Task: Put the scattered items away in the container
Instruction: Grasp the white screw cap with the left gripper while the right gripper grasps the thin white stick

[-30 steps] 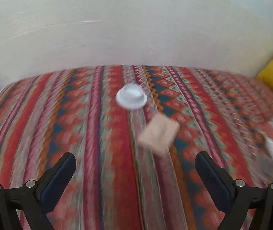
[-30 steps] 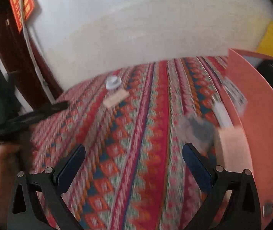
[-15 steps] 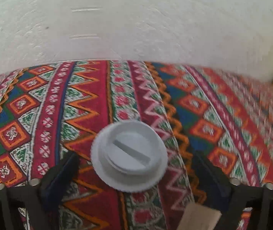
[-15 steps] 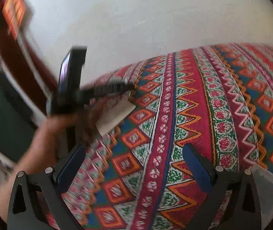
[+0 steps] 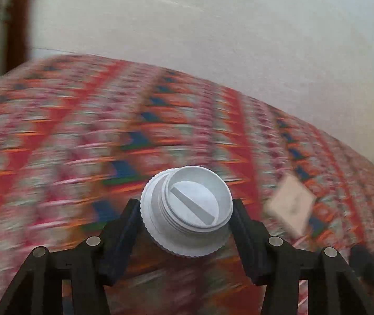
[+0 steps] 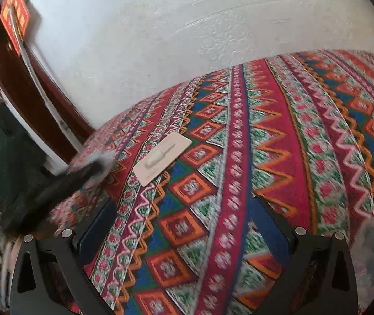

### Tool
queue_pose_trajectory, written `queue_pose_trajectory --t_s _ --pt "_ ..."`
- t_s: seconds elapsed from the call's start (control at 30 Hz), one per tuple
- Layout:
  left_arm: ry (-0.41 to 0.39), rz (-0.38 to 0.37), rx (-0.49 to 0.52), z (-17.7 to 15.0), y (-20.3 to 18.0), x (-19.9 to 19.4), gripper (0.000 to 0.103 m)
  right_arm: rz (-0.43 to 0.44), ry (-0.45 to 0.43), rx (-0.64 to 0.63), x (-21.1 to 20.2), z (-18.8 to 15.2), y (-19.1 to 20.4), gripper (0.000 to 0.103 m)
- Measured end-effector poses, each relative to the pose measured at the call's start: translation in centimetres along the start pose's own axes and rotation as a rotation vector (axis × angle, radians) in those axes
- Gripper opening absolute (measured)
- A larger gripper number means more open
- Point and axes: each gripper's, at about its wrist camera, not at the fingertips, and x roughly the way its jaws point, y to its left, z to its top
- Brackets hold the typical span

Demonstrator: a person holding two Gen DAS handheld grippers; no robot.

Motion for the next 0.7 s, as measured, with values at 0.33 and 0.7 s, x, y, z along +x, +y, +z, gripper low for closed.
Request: queue_pose_trajectory --t_s 0.33,0.7 --pt "0.016 -0.021 -0.111 0.4 3.4 1.3 0.058 -0.171 0.105 -0.153 10.1 4.5 5.5 0.103" --pt "0.021 -0.063 -0.097 0.2 2.1 1.0 0.058 -0.026 0.088 -0.076 8.9 4.8 2.4 0.012"
